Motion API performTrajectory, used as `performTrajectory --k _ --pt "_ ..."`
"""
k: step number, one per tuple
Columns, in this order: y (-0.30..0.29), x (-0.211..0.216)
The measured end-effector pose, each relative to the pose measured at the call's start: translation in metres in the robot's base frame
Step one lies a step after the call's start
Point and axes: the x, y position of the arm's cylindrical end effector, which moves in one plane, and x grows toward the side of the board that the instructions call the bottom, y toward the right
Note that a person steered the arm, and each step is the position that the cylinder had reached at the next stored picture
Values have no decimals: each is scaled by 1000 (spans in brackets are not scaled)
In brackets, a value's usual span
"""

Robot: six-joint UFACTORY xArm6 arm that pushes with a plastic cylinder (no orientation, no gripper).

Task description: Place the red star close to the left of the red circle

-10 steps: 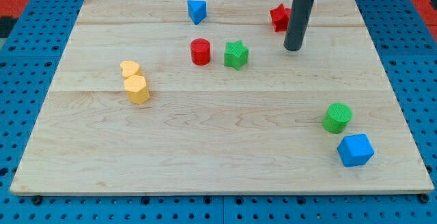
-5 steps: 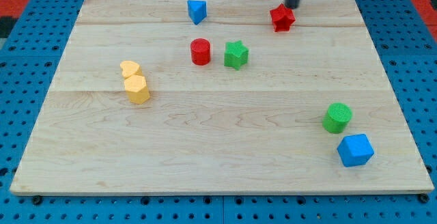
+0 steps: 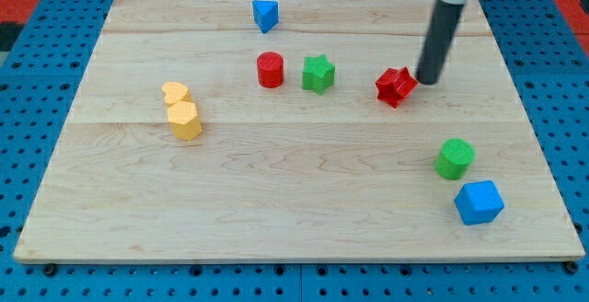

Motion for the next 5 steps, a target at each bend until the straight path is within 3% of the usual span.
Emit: performTrajectory --k 1,2,3,5 --pt "-47 30" --pt "-122 32" --pt "-121 9" --pt "-27 1"
